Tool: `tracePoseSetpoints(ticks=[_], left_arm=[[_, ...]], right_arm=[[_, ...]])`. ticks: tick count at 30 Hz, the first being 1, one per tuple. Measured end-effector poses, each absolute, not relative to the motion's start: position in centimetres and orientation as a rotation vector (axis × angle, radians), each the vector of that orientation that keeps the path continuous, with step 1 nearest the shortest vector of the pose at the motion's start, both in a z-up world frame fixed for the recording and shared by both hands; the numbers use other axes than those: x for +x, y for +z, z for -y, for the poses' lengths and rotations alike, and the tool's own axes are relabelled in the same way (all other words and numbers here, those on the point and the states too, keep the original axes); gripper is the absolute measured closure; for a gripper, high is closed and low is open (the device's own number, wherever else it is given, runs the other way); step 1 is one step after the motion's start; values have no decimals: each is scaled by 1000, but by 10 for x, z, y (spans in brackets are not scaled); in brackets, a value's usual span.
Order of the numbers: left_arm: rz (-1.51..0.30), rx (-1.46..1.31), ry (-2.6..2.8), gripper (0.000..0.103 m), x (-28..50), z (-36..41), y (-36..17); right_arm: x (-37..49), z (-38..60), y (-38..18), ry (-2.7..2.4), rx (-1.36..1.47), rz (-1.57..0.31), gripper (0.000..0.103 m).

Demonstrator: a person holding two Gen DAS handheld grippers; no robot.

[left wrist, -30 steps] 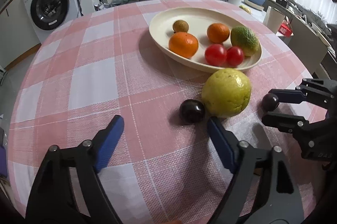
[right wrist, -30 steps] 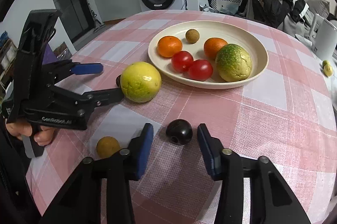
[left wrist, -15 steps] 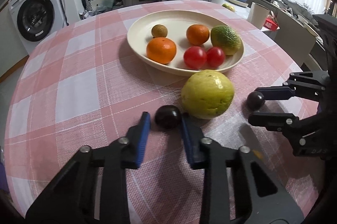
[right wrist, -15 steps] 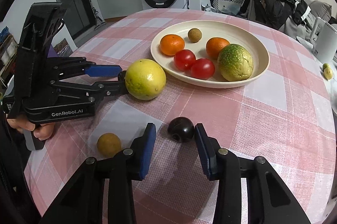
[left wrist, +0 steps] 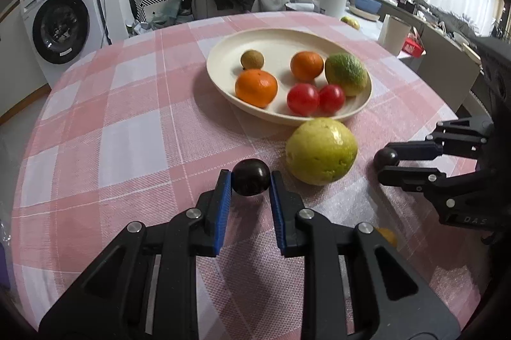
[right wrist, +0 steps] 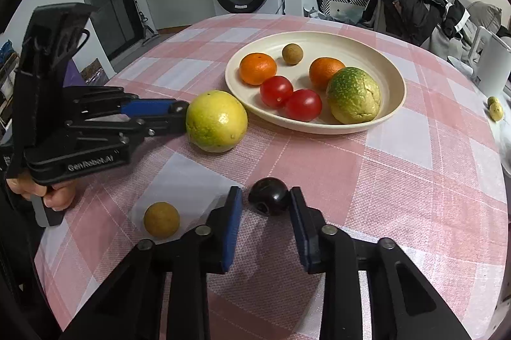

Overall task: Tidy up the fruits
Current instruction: 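Grasp a dark plum with the right tool while the left tool grasps the other plum, then carry both dark plums to the cream plate and release them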

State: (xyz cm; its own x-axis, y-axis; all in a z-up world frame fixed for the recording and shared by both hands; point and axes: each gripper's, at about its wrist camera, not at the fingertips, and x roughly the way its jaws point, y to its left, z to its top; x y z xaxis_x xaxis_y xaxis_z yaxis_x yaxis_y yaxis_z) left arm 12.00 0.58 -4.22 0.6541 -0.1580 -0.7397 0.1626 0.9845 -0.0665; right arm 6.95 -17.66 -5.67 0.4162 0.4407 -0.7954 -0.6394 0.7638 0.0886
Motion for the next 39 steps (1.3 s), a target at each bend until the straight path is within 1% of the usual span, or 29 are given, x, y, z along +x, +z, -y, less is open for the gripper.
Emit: tracePoseSetpoints(ticks=[1, 12, 21, 31, 39], left_arm=[[-833, 1, -183, 82, 119, -7, -41], [-776, -17, -167, 82, 110, -11, -20], [-729, -56, -169, 82, 107, -7, 4], [-711, -41, -174, 82, 128, 1, 19], [-720, -33, -200, 82, 163, 18, 20]], right_arm=[[70, 177, -56, 687, -240, -916, 76], [66, 182, -42, 693, -225, -860, 77], [66, 197, -22, 668, -138, -805, 77], [85, 214, 1, 597, -36, -744, 77], [110, 225, 9, 528, 17, -734, 77]])
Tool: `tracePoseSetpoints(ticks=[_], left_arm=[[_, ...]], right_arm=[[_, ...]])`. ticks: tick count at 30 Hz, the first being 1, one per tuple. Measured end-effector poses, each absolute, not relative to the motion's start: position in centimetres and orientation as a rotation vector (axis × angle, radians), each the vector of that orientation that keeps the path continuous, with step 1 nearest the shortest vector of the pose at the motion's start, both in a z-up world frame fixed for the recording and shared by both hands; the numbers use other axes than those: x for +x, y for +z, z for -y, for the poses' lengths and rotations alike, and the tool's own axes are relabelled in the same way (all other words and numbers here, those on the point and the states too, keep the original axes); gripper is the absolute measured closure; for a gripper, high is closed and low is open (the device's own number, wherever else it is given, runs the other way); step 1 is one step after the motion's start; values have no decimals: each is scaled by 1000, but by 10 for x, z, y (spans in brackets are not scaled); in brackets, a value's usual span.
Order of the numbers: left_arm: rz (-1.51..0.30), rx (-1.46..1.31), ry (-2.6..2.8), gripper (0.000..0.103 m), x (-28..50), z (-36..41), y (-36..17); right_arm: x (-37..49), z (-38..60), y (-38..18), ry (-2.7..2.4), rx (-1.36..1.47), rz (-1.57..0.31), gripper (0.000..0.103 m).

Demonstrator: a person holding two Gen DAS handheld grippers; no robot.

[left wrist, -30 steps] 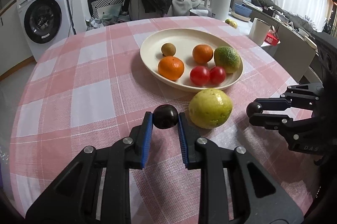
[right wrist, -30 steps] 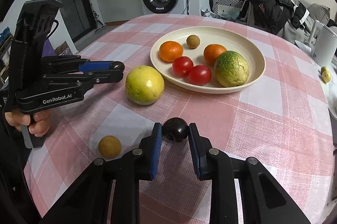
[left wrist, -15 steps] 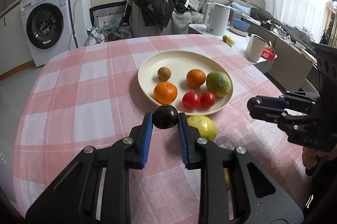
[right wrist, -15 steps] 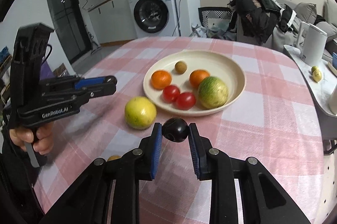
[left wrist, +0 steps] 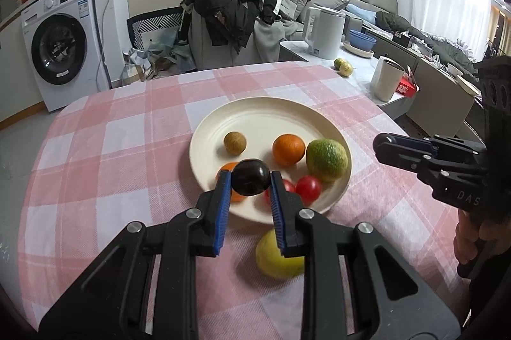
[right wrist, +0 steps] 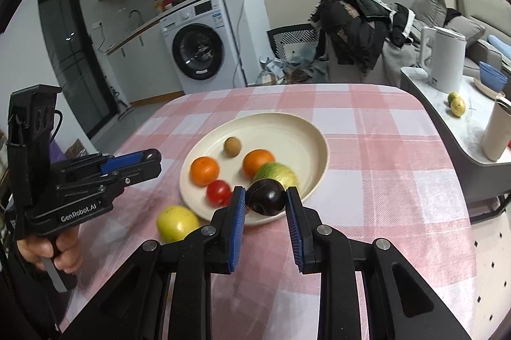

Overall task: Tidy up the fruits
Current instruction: 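Carry both dark plums to the cream plate and release them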

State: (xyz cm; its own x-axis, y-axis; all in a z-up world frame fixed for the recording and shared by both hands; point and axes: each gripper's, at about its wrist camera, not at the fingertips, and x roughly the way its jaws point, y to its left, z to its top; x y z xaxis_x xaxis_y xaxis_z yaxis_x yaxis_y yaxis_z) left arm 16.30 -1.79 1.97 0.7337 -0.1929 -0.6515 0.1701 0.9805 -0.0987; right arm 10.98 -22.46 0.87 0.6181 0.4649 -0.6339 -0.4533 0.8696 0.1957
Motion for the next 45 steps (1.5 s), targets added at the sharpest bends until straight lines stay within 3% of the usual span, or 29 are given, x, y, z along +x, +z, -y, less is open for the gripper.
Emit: tracePoseSetpoints(ticks=[18, 45], left_arm=[[-795, -24, -209, 82, 228, 37, -12], [-815, -2, -221, 82, 244, 47, -26]], right_arm=[[175, 219, -10, 486, 41, -770, 77], [196, 213, -22, 456, 45, -805, 77]])
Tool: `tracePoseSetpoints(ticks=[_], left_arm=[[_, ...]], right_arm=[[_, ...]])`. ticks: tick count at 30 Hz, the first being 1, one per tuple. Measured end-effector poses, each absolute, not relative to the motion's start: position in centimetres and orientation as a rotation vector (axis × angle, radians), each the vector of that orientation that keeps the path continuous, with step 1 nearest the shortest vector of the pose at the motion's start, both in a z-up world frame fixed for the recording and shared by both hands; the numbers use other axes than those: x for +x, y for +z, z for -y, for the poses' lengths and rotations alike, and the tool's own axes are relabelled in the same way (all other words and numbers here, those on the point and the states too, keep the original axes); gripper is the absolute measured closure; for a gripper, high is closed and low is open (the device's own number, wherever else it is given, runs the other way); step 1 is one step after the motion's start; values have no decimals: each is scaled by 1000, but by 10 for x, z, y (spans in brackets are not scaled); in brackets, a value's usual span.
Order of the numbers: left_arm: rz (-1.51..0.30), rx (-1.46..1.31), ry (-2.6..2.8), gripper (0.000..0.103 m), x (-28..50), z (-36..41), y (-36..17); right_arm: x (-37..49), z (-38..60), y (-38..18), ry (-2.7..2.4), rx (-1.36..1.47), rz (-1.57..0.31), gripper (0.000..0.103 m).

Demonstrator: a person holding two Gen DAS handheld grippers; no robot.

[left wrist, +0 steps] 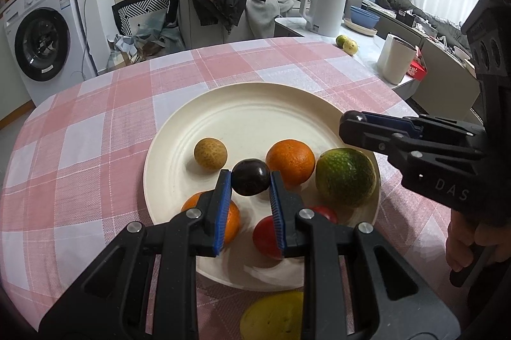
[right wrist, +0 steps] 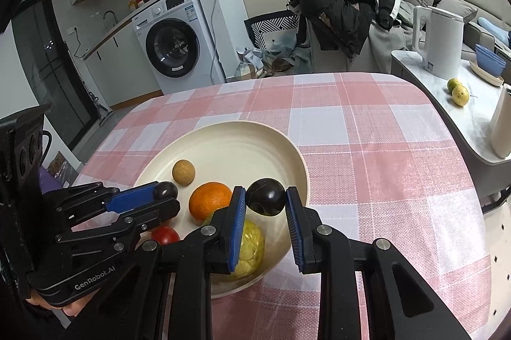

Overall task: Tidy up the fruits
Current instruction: 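Carry both dark plums to the cream plate and release them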

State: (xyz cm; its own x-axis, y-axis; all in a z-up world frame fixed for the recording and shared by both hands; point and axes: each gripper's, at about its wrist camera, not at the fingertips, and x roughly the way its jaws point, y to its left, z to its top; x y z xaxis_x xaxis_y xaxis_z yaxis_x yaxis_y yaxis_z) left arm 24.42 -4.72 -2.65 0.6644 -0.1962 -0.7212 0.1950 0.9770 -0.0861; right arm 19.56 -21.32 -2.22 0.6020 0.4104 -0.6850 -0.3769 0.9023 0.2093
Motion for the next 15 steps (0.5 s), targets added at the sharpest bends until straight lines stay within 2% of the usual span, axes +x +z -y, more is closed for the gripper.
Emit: tracePoseSetpoints(ticks=[8, 15], left_arm=[[-818, -1, -225, 82, 245, 49, -26], [-812, -7, -220, 82, 245, 51, -27]], right_arm=[[197, 213, -24, 438, 41, -804, 76], [194, 218, -19, 428, 39, -793, 70]])
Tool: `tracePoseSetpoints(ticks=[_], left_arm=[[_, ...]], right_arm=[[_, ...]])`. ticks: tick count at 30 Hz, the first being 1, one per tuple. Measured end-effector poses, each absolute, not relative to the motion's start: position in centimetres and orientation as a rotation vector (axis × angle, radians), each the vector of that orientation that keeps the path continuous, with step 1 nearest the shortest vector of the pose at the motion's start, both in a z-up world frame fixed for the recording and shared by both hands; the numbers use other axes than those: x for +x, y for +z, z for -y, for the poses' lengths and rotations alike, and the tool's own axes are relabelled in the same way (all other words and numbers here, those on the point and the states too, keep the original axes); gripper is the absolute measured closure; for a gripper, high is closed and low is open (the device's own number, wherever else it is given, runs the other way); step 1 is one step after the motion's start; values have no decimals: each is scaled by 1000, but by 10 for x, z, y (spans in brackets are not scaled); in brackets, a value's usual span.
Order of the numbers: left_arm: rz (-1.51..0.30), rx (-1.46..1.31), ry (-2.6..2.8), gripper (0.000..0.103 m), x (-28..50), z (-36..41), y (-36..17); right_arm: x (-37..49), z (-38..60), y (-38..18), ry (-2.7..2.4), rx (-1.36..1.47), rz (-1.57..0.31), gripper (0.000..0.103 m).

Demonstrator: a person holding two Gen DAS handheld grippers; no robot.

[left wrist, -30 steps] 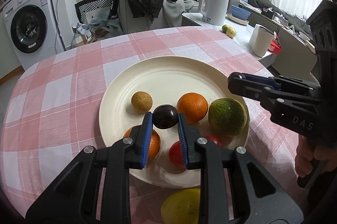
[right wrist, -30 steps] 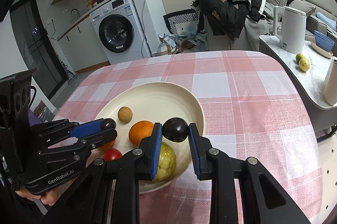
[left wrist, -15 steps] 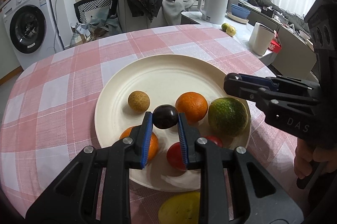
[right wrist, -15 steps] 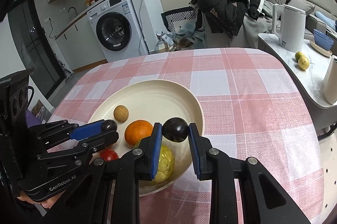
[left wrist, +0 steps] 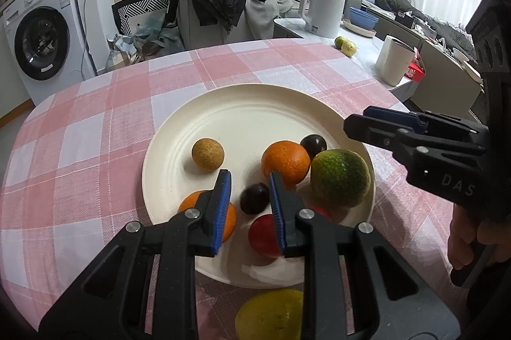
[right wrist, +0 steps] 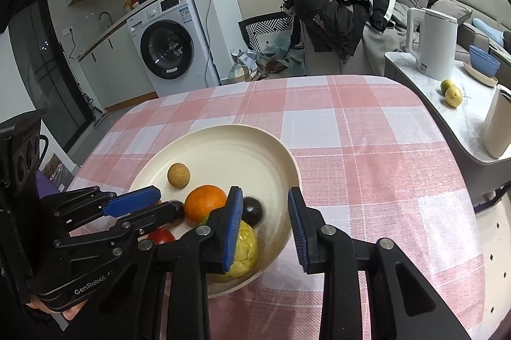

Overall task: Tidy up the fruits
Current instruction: 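Carry both dark plums to the cream plate and release them, then grasp the small brown kiwi on the table with the left tool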

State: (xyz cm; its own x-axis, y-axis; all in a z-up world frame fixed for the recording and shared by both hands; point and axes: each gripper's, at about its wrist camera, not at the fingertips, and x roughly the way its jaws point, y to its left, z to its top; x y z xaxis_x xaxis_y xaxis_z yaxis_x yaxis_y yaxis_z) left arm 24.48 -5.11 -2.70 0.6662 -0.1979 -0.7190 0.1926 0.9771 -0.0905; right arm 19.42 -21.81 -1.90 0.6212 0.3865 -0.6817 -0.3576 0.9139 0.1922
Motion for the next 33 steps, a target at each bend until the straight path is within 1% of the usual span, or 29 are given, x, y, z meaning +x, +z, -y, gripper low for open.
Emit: tracePoseSetpoints(ticks=[2, 4, 5, 6, 7, 8, 9, 10, 11, 12, 13, 14, 15, 16, 17, 19, 21, 25, 33], left_arm=[[-814, -8, -212, 81, 244, 51, -27], [-812, -15, -208, 78, 242, 50, -25], [-808, -19, -208, 73, 240, 49, -24], [-802, -24, -206, 70, 238, 48, -22], [-795, -27, -203, 63, 236, 47, -21], [-785, -28, -202, 60, 233, 47, -19], [-778, -27, -202, 59, 230, 45, -16], [-771, -23, -199, 55, 226, 45, -14], [-766, -20, -196, 47, 223, 44, -13], [-758, -16, -189, 42, 219, 42, -10], [-751, -15, -183, 33, 216, 40, -8], [-741, -15, -179, 29, 212, 39, -5], [-731, -15, -176, 27, 206, 37, -2], [-729, -16, -175, 21, 203, 35, 0], [-725, -19, -170, 18, 198, 33, 2], [-715, -25, -174, 17, 191, 29, 7], [-712, -23, -175, 14, 182, 25, 11], [-696, -23, -156, 2, 166, 16, 18], [-691, -41, -137, 1, 136, 3, 27]], right_arm=[[192, 220, -16, 423, 37, -786, 66], [189, 222, -14, 419, 38, -779, 59], [188, 223, -13, 416, 40, -777, 55], [186, 225, -13, 416, 39, -776, 53], [184, 225, -12, 416, 35, -777, 53], [182, 225, -11, 411, 23, -779, 53], [180, 226, -10, 404, 16, -777, 52], [179, 226, -10, 398, 12, -776, 51], [177, 227, -9, 394, 12, -776, 49], [175, 228, -8, 393, 16, -776, 47], [173, 229, -8, 393, 16, -775, 43], [171, 229, -7, 392, 16, -773, 38], [168, 230, -6, 389, 16, -767, 37], [165, 231, -5, 387, 18, -761, 33], [162, 232, -4, 386, 24, -757, 27], [158, 232, -4, 389, 30, -757, 18], [153, 232, -3, 397, 30, -754, 15], [144, 231, -2, 396, 25, -751, 4], [128, 225, -4, 416, -3, -771, 2]])
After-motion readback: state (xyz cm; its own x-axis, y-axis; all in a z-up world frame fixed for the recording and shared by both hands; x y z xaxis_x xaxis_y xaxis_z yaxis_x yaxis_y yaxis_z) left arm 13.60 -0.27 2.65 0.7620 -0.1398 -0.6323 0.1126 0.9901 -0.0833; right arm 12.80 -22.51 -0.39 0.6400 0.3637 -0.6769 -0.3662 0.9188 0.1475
